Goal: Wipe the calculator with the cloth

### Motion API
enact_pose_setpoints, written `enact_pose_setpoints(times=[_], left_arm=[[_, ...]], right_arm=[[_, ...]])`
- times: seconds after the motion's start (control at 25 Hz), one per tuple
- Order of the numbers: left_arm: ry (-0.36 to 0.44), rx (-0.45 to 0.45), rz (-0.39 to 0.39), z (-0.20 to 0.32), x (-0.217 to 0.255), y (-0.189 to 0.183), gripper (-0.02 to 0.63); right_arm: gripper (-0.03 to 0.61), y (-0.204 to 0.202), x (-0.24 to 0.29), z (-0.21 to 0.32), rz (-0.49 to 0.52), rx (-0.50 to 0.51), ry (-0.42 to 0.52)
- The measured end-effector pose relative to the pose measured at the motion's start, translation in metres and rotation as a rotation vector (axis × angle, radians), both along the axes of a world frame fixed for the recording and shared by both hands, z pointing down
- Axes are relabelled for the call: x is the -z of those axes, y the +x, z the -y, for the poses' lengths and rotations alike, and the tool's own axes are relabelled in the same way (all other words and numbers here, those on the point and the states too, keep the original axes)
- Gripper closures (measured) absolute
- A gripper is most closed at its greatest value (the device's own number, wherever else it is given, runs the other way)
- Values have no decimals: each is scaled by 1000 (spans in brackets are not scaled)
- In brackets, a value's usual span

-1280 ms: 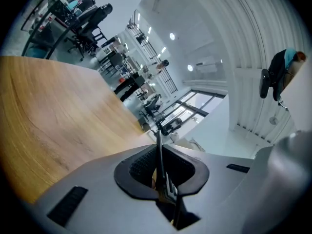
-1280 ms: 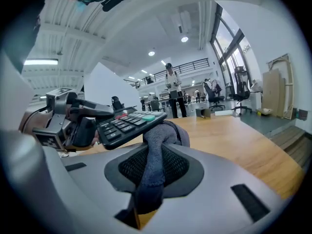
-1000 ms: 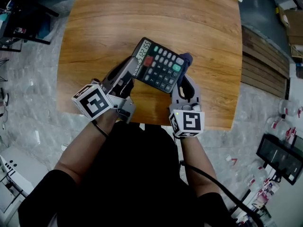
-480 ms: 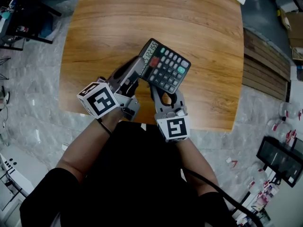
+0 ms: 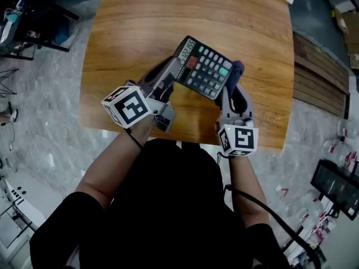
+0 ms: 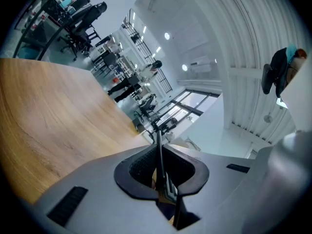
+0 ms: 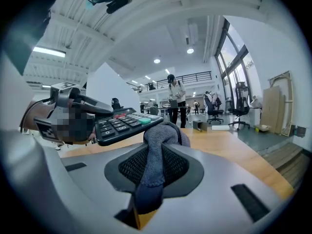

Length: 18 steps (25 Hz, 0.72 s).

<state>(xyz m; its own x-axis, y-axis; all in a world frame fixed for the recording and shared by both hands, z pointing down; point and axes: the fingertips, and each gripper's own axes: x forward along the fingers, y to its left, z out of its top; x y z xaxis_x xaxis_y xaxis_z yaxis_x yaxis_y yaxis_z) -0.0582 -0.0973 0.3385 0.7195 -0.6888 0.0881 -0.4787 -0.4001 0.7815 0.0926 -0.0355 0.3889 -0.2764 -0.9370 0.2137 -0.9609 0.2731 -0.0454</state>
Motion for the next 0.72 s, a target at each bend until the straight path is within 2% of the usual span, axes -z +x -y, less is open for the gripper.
enact_pose_setpoints(times=[0.12, 0.32, 0.6, 0.72], left_arm=[[-4, 5, -5, -1, 1, 0, 571], [-2, 7, -6, 0, 1, 1, 571], [-9, 15, 7, 1, 0, -1, 571], [-6, 17, -3, 0, 3, 1, 571]], right_arm=[[503, -1, 3, 7, -20, 12, 24], [503, -24, -2, 7, 4, 74, 33], [503, -88, -8, -13, -10, 232, 17], [503, -102, -6, -22, -2, 267, 22]])
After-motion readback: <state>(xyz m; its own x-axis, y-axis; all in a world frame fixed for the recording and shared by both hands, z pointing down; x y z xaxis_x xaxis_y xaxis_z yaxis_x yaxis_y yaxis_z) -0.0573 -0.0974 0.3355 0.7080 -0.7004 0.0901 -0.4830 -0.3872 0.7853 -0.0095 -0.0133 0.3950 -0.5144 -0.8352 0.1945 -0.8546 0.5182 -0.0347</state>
